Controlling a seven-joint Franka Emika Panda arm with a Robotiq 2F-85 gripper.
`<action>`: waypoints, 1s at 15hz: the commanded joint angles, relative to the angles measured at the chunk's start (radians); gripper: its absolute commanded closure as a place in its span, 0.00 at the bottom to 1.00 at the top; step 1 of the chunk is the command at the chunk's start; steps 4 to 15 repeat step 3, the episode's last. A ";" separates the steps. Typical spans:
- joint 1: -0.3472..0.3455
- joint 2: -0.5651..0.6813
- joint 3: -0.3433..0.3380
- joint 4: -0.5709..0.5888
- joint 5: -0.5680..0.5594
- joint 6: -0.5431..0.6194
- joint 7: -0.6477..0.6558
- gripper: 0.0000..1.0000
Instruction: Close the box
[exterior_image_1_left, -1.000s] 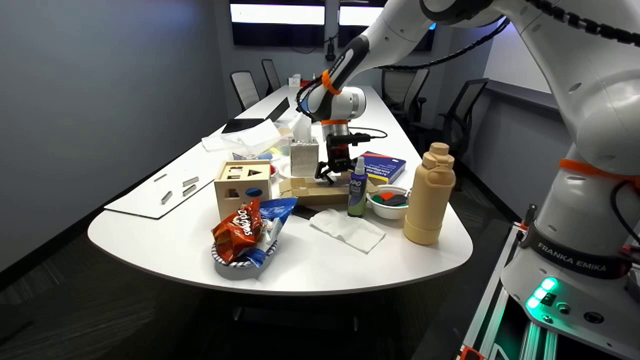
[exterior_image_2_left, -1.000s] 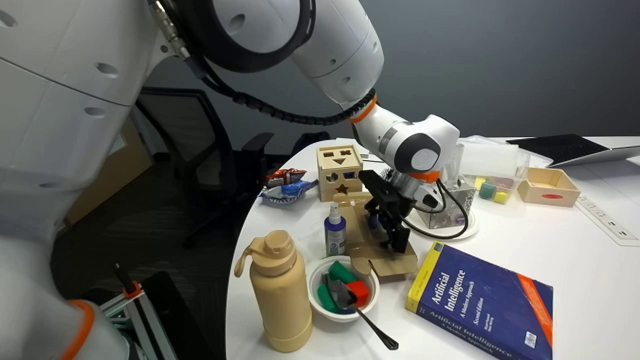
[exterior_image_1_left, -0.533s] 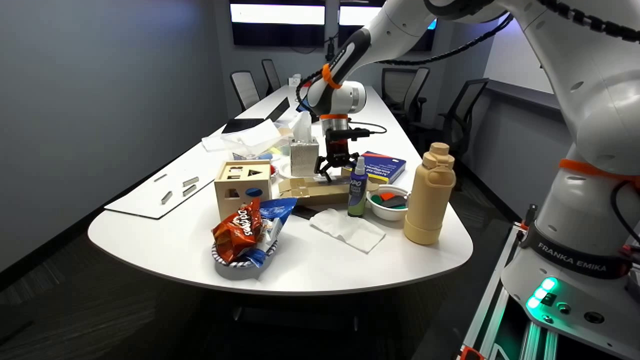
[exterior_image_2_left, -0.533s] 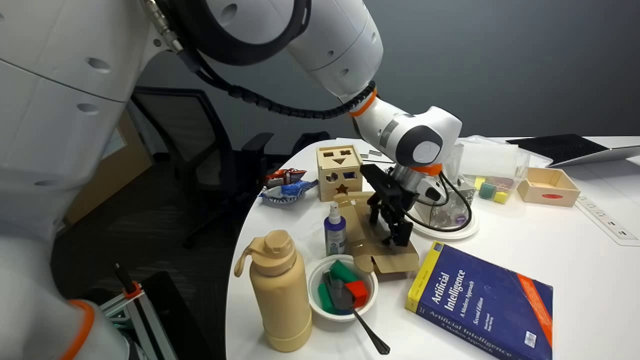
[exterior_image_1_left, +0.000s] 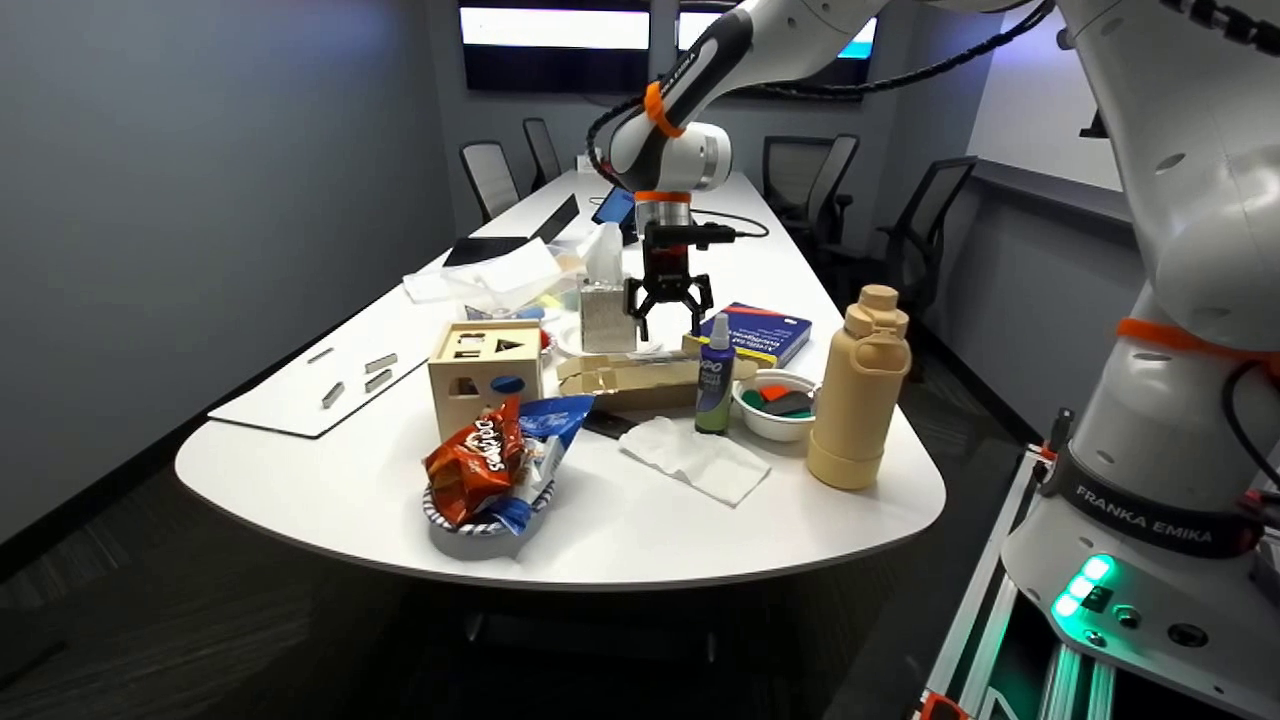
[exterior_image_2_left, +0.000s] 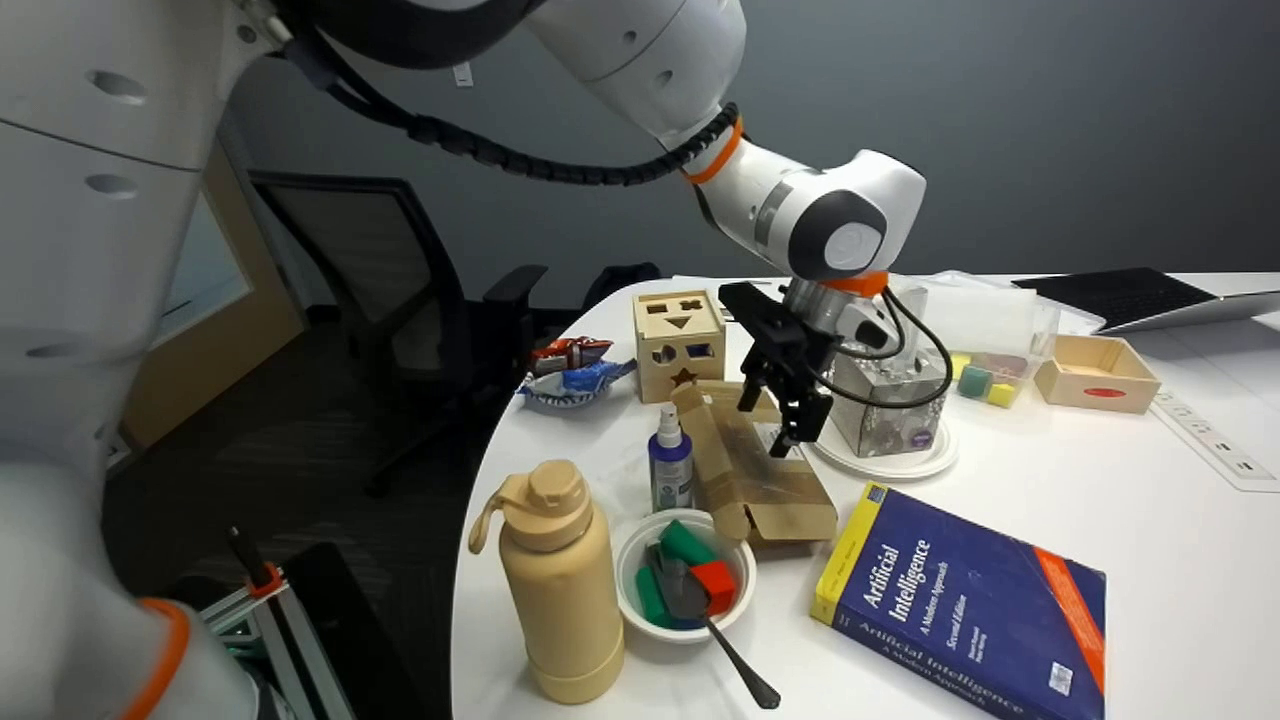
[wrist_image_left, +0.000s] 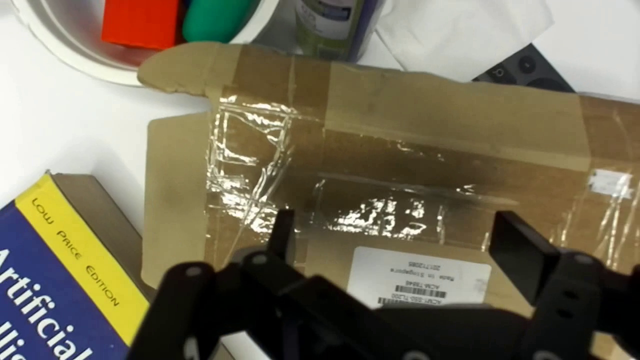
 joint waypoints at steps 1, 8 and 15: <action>0.023 -0.111 -0.003 -0.086 -0.022 0.019 0.004 0.00; 0.037 -0.138 -0.008 -0.100 -0.039 0.026 0.020 0.00; 0.037 -0.138 -0.008 -0.100 -0.039 0.026 0.020 0.00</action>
